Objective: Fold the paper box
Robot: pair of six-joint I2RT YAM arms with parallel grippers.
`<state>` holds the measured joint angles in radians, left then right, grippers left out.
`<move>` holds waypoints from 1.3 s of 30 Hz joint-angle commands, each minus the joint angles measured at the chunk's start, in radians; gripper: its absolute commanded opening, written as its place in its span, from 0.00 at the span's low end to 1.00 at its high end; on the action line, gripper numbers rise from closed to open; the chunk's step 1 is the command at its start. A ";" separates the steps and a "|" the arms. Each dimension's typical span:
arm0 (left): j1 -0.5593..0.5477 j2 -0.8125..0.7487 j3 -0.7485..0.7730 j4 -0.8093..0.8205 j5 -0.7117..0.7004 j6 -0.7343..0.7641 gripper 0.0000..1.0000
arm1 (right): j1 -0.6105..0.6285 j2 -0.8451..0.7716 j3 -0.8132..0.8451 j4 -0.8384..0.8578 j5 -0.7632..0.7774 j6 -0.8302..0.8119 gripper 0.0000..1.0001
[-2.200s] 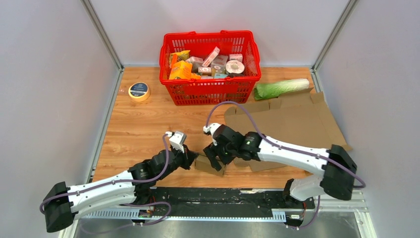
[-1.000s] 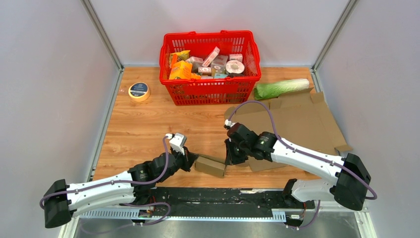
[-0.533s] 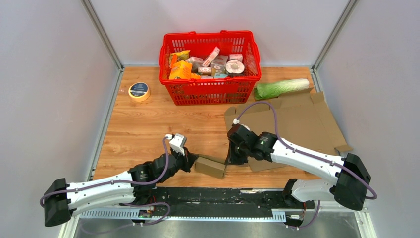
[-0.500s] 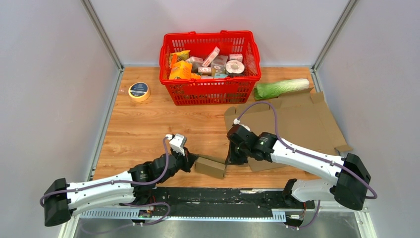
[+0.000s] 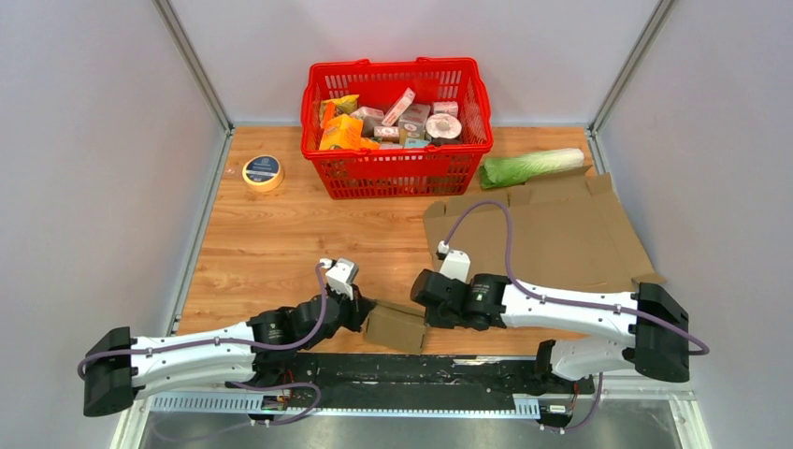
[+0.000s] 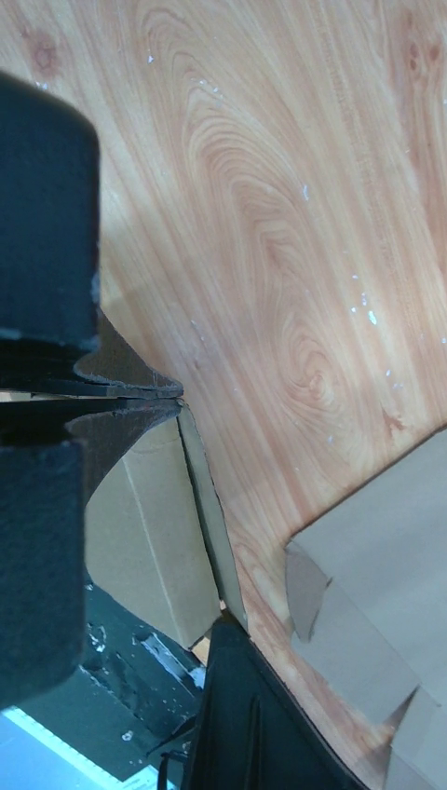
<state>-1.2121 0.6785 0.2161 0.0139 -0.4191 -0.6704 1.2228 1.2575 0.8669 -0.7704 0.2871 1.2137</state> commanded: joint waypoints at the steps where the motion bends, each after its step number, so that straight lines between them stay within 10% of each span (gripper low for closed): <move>1: -0.021 0.009 -0.006 -0.048 -0.010 -0.017 0.00 | 0.061 0.031 0.055 -0.007 0.136 0.041 0.02; 7: -0.032 -0.014 0.000 -0.074 -0.020 -0.017 0.00 | 0.076 -0.019 0.037 0.055 0.119 -0.107 0.20; 12: -0.035 -0.057 -0.004 -0.103 -0.027 -0.015 0.00 | 0.040 -0.197 -0.038 0.241 0.004 -0.535 0.86; 14: -0.033 -0.066 -0.006 -0.107 -0.026 -0.012 0.00 | -0.002 -0.231 -0.084 0.369 -0.119 -0.748 0.93; 25: -0.038 -0.077 -0.014 -0.101 -0.032 -0.014 0.00 | -0.014 -0.023 -0.083 0.499 -0.436 -1.079 0.96; 39: -0.052 -0.077 -0.040 -0.072 -0.052 -0.031 0.00 | 0.135 0.173 -0.002 0.411 -0.114 -1.160 0.72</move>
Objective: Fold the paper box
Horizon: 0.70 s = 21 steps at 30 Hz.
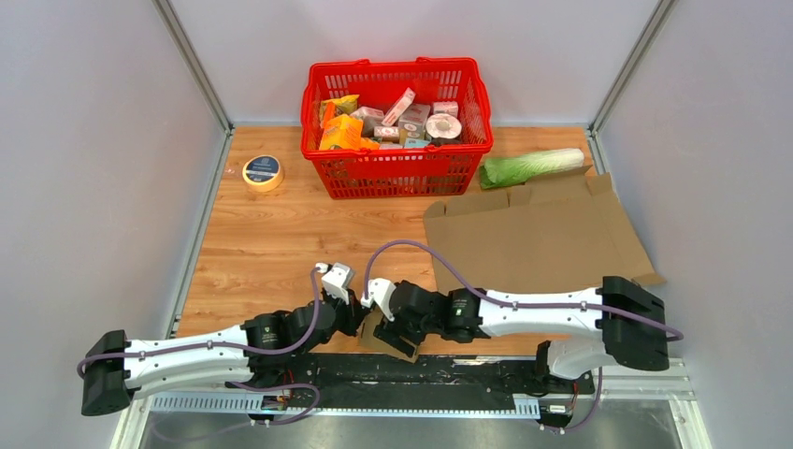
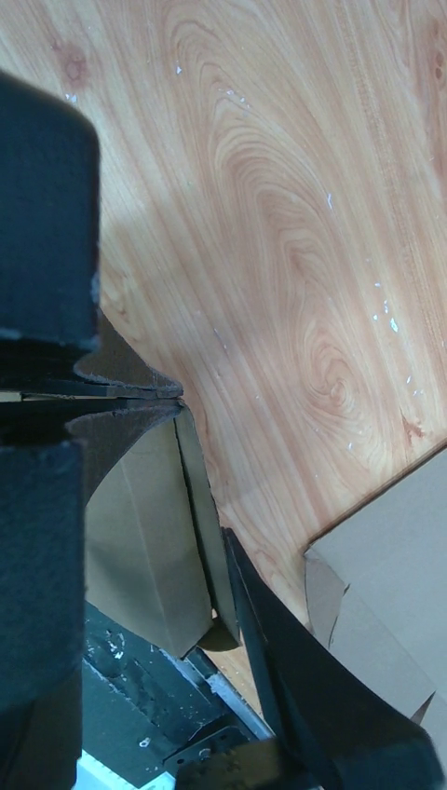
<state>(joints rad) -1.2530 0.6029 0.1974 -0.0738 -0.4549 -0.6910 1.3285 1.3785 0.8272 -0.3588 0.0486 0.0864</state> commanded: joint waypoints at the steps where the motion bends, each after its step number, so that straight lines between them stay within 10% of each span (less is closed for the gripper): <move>1: -0.013 0.001 -0.024 0.020 -0.018 -0.013 0.00 | 0.046 0.065 0.041 0.000 0.141 -0.039 0.66; 10: -0.013 0.020 -0.020 0.014 -0.048 -0.033 0.00 | 0.097 0.175 0.053 0.060 0.338 -0.028 0.40; 14: -0.013 -0.046 -0.010 -0.063 -0.091 -0.084 0.30 | 0.097 0.211 0.021 0.122 0.339 -0.046 0.37; 21: -0.011 -0.323 -0.007 -0.299 -0.108 -0.133 0.39 | 0.081 0.229 -0.026 0.207 0.316 -0.028 0.43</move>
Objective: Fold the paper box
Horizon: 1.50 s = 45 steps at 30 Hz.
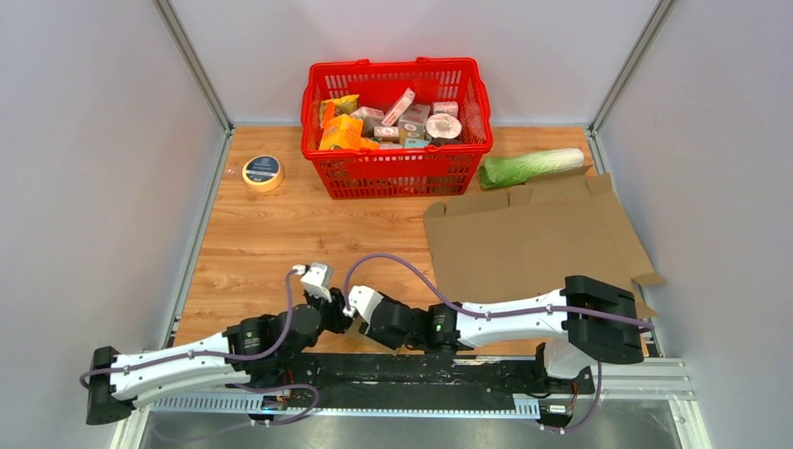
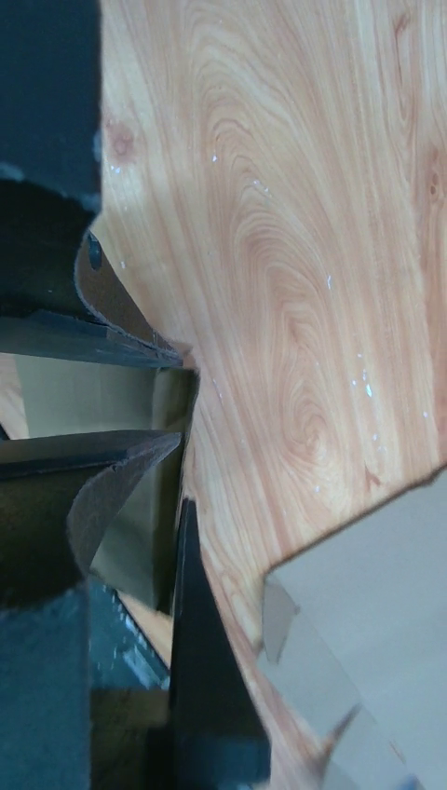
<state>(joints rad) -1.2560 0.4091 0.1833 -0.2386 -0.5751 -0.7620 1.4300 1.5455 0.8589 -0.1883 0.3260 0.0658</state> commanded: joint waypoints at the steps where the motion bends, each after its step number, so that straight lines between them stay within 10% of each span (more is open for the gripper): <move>1: -0.010 -0.166 0.011 -0.193 0.011 -0.074 0.40 | -0.022 0.061 -0.058 0.038 0.042 -0.009 0.42; 10: -0.008 -0.392 0.080 -0.479 -0.115 -0.279 0.53 | -0.037 0.018 -0.069 0.053 0.048 -0.089 0.38; 17: 0.035 -0.120 0.290 -0.573 -0.079 -0.378 0.62 | -0.036 0.019 -0.072 0.062 0.045 -0.123 0.38; 24: 0.268 0.169 0.513 -0.686 0.243 -0.392 0.75 | -0.037 0.021 -0.072 0.061 0.061 -0.133 0.38; 45: 0.504 0.508 0.584 -0.639 0.518 -0.569 0.72 | -0.036 0.013 -0.069 0.066 0.068 -0.152 0.37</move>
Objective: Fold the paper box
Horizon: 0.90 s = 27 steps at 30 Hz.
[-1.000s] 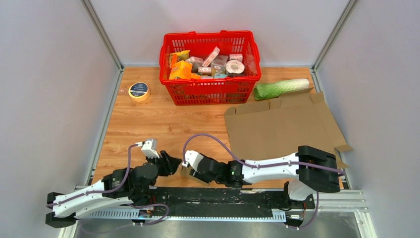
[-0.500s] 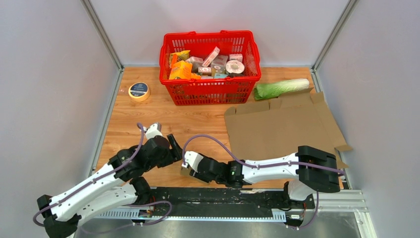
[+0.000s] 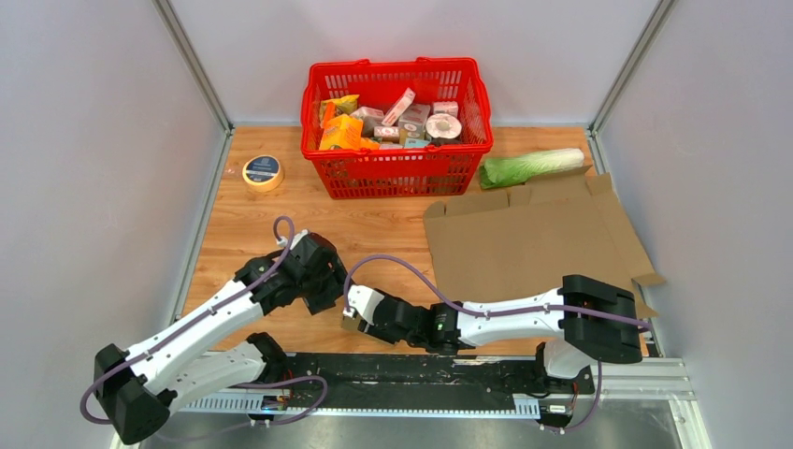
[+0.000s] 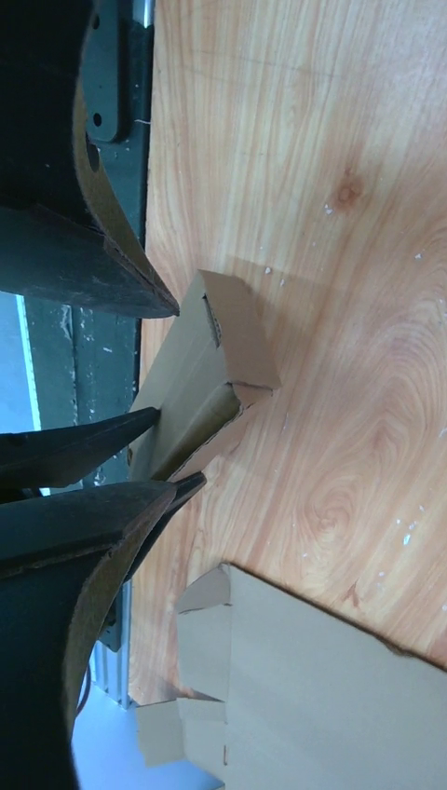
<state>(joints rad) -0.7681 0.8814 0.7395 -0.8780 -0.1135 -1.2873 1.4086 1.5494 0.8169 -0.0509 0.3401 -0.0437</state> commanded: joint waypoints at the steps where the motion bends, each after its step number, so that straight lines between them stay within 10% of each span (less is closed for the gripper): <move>1: 0.024 0.044 0.031 0.002 0.058 -0.050 0.72 | -0.014 0.009 -0.027 -0.070 0.056 -0.042 0.37; 22: 0.043 0.159 -0.069 0.146 0.049 -0.133 0.63 | -0.008 -0.002 -0.024 -0.079 0.057 -0.038 0.36; 27: 0.044 0.128 -0.147 0.194 0.061 -0.153 0.45 | -0.008 -0.002 -0.024 -0.083 0.065 -0.036 0.36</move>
<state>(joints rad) -0.7303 1.0359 0.6563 -0.7456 -0.0444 -1.4097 1.4086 1.5486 0.8169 -0.0521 0.3470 -0.0460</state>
